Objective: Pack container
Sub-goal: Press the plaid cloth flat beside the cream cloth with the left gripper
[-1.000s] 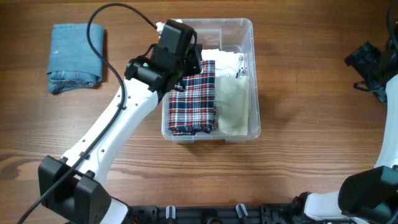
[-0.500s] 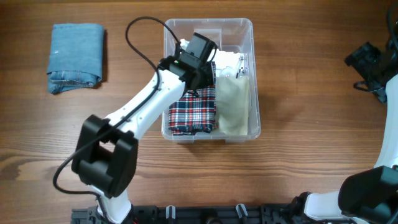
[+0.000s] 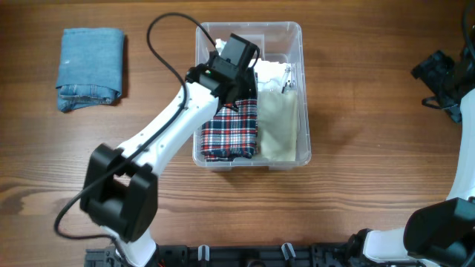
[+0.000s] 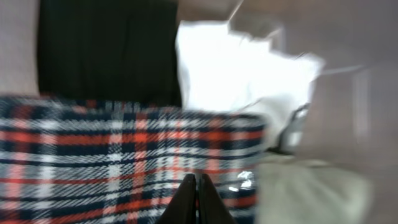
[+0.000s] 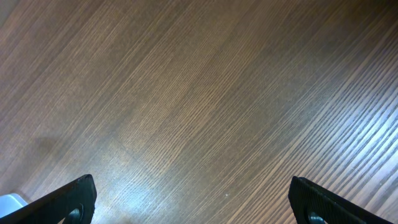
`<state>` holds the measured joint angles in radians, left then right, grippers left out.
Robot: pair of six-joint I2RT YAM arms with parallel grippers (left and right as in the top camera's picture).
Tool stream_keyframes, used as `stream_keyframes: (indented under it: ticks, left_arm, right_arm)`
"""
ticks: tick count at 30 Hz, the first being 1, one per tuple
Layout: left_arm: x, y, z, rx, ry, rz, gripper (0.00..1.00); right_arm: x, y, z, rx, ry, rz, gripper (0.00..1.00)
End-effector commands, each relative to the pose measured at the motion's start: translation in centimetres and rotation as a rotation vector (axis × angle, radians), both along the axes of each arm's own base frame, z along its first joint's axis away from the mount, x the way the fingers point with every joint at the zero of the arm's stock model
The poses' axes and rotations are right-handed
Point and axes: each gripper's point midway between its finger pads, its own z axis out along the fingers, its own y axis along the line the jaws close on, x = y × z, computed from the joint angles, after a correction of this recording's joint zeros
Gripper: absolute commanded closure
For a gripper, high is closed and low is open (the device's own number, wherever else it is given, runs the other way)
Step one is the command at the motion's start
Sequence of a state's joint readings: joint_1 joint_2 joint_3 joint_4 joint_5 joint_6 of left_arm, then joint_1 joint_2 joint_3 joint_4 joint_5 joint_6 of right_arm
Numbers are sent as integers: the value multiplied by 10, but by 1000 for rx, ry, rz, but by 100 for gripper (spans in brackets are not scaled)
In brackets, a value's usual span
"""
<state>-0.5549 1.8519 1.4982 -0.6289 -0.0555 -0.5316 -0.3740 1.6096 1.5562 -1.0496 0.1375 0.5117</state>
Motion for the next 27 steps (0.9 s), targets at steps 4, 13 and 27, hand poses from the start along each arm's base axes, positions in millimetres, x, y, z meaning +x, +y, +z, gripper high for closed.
stream_keyframes:
  ticks: [4,13,27]
  left_arm:
    - [3,-8,36,-25,-88,-28,96]
    - [1,-20,-27,20,40,-60,96]
    - [20,9,-13,77,-29,-8,96]
  right_arm:
    - [0,0,-6,16,6,-12,1]
    - [0,0,-6,16,6,-12,0]
    - [0,0,-6,16,6,-12,0]
